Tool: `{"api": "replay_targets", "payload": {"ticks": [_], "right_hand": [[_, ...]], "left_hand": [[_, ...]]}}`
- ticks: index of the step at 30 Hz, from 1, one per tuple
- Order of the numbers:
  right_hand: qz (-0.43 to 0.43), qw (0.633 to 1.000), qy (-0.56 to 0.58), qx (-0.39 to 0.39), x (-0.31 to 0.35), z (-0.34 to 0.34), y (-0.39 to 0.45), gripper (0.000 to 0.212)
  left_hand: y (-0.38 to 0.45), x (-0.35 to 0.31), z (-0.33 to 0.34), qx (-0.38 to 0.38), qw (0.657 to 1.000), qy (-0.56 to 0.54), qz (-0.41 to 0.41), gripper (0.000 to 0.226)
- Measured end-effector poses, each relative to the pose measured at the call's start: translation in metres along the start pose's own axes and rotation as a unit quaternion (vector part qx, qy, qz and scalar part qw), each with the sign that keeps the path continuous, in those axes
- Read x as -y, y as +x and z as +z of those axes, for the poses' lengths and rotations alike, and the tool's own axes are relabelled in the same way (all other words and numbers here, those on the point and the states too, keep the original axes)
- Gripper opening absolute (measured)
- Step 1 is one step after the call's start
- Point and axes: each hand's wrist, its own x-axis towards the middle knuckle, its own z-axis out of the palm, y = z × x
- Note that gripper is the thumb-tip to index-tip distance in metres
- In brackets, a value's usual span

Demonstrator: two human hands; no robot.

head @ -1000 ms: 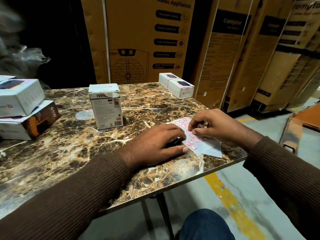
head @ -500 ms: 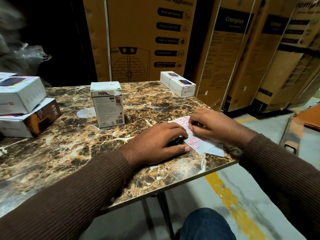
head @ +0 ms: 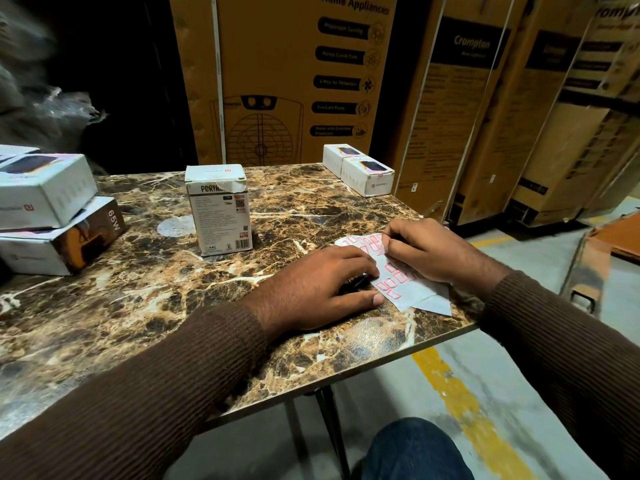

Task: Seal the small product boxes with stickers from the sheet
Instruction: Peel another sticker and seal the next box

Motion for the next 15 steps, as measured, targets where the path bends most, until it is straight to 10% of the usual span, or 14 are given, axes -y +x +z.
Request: {"api": "replay_targets", "payload": {"ticks": [15], "right_hand": [[0.021, 0.998, 0.050, -0.015, 0.0068, -0.0082, -0.0037, 0.015]], "left_hand": [[-0.0043, -0.0038, -0.0047, -0.018, 1.000, 0.025, 0.001, 0.051]]}}
